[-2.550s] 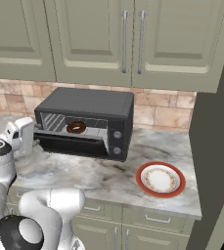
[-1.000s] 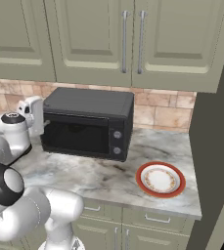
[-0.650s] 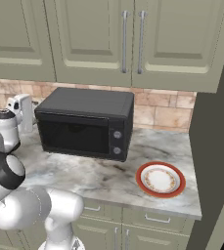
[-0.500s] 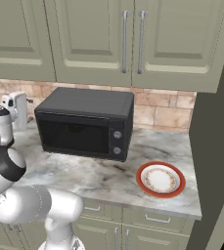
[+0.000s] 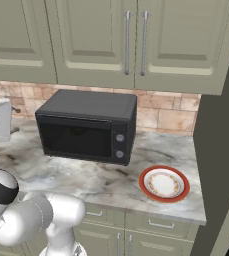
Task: Pick up the bagel from the plate, place it on the toaster oven rack, close the door, and set the timer.
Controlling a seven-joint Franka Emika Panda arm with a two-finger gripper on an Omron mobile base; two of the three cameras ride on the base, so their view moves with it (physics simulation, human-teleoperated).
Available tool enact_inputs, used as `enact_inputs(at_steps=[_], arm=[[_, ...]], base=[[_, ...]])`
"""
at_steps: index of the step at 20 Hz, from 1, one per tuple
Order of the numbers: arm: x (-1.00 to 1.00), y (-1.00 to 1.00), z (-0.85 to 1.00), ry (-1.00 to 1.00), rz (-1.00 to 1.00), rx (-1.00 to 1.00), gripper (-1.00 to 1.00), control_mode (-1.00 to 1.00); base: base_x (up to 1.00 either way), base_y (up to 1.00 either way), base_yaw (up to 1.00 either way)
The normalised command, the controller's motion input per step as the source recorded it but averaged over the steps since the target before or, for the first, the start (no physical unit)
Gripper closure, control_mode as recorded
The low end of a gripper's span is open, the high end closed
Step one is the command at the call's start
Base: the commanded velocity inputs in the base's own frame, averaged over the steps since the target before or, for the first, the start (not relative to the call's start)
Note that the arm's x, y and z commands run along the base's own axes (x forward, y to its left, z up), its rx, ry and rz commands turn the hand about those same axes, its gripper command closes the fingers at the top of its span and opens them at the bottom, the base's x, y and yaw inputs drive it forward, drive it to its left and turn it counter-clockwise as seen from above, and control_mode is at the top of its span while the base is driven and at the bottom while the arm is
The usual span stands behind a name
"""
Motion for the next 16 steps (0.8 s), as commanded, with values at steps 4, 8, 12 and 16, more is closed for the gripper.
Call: enact_inputs(at_steps=[4,8,12,16], arm=[[-0.34,-0.88,-0.04,0.1,-0.48,0.28,-1.0,-1.0],[0.0,-0.9,0.0,0.04,-0.48,0.37,-1.0,-1.0],[0.0,-0.96,-0.13,0.0,-0.38,0.39,-1.0,-1.0],[0.0,-0.86,-0.33,-0.02,-0.33,0.28,-1.0,-1.0]], base=[[0.0,0.0,0.0],[0.0,0.0,0.0],[0.0,0.0,0.0],[0.0,0.0,0.0]])
